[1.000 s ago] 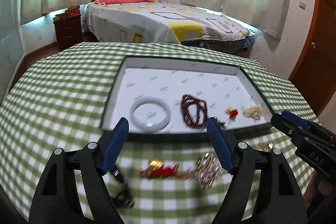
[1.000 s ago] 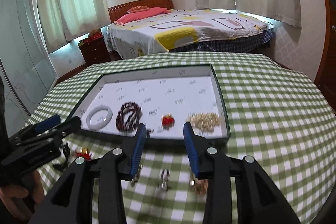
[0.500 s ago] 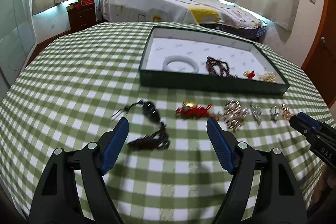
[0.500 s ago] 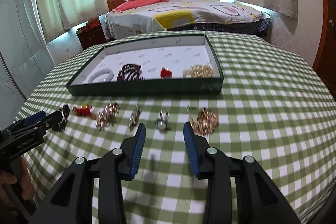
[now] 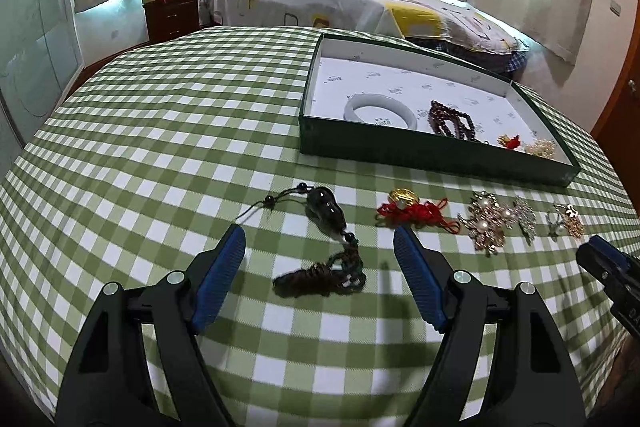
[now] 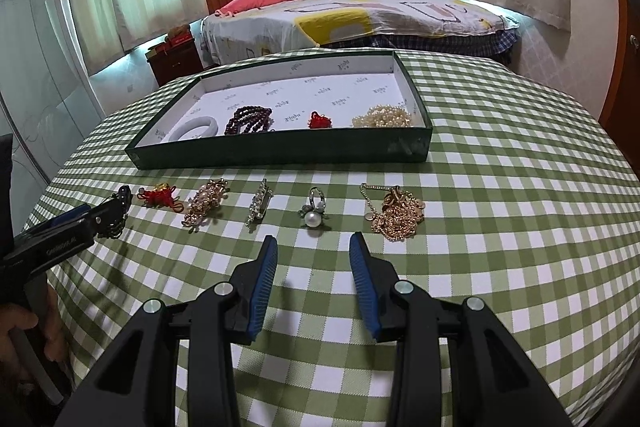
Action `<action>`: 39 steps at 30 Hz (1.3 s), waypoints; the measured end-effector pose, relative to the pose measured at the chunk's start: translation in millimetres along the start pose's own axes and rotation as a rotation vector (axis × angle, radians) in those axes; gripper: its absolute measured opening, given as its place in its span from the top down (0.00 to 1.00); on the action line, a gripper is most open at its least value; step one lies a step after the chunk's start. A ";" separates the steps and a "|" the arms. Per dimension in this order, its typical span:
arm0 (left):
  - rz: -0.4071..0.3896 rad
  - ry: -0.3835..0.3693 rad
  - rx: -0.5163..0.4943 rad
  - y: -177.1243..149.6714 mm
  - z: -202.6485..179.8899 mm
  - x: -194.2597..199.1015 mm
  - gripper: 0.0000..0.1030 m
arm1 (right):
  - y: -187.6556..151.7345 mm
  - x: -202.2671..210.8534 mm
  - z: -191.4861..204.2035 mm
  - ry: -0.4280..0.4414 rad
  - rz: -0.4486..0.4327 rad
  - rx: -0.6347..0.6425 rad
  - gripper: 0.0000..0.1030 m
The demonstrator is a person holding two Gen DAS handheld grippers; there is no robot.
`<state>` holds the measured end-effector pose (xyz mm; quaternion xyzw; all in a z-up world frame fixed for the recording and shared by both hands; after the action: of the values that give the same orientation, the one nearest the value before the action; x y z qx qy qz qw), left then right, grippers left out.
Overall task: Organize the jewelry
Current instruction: 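Lower the left tool to the black cord pendant while the right tool approaches the pearl ring, then close the left tool on the black pendant while the right tool grasps the silver pearl ring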
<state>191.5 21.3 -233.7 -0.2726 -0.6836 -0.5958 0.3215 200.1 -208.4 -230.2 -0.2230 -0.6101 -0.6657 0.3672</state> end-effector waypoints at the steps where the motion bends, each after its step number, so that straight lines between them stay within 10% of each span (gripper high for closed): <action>1: 0.003 0.002 0.003 1.0 1.2 -1.8 0.28 | 0.0 -0.6 -0.2 0.000 0.001 -0.001 0.63; 29: 0.061 -0.051 -0.025 13.8 6.3 -24.8 0.82 | 4.3 -13.1 -4.6 0.010 0.022 -0.018 0.63; 39: 0.060 -0.059 -0.046 12.2 3.5 -23.8 0.85 | 14.4 -24.7 -1.2 -0.002 0.036 -0.007 0.63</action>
<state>215.7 26.7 -244.4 -0.3179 -0.6705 -0.5930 0.3126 226.8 -204.0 -239.5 -0.2358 -0.6040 -0.6610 0.3777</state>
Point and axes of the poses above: each gripper's, at about its wrist camera, not at the fingertips, and x roughly against the way its jaws point, z to its left, y to its top, the point moved 7 cm from there along -x, roughly the way its jaws point, and after that the axes turned 3 degrees about z, right-handed, at the moved point
